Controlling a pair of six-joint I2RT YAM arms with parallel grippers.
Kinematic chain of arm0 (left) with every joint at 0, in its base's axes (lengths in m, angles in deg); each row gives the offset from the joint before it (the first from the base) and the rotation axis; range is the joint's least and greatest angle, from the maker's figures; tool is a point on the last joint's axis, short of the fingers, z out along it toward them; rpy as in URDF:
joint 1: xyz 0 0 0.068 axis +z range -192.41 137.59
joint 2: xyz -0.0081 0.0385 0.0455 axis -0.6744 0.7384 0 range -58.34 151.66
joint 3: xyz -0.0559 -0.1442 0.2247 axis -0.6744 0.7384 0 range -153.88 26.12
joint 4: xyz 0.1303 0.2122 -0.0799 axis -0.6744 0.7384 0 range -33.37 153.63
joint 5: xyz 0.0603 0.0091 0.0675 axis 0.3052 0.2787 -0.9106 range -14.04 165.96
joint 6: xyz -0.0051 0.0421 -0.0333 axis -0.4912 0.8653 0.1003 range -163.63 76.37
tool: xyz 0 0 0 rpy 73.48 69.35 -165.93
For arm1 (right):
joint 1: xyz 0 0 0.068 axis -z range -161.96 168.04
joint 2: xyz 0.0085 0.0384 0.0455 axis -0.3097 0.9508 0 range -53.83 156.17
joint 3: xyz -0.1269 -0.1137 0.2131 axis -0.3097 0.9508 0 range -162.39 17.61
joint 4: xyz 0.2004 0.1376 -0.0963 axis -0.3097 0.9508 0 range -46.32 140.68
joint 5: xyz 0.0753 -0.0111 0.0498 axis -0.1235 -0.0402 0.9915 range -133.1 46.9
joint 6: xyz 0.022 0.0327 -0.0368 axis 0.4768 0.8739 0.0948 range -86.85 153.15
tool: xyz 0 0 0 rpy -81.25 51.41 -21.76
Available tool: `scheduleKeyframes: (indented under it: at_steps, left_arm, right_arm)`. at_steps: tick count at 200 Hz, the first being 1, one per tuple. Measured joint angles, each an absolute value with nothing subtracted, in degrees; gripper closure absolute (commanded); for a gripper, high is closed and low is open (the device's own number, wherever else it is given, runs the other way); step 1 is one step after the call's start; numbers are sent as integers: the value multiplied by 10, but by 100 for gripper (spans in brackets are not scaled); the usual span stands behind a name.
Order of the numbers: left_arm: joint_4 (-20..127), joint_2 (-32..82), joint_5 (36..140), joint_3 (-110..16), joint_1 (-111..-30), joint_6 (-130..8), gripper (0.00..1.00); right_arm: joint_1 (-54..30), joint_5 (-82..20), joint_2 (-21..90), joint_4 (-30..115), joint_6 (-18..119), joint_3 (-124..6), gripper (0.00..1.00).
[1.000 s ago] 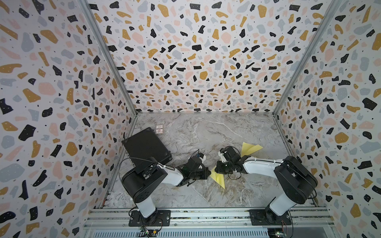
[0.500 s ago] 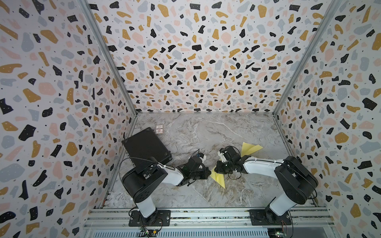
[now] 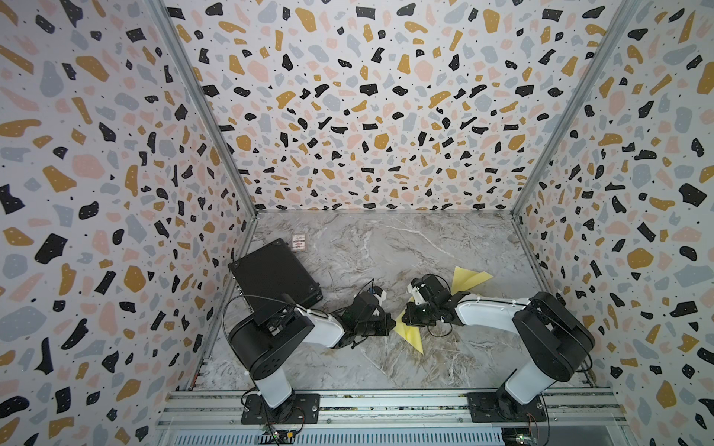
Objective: Fold the square paper diagonally
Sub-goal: Fold the paper at the center of the board.
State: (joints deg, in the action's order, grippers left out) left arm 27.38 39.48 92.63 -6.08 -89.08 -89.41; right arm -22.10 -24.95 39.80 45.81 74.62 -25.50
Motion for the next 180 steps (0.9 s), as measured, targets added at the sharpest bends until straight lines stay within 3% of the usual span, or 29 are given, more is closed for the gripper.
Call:
scheduleKeyframes:
  at_steps: [67,82,120,180]
  left_arm:
    - [276,395,926,-62,-891,-894,100]
    - [276,395,926,-62,-891,-894,100]
    - [280,394,924,-64,-891,-893,100]
    - [337,365,917,-65,-891,-893,100]
  right_arm:
    - [-221,-256,400,452,742,-254,96]
    - [-221,-257,400,452,741,-254,91]
    - [-222,-251,399,440,737,-253,65]
    - [-225,-233,394,416,742,-247,49]
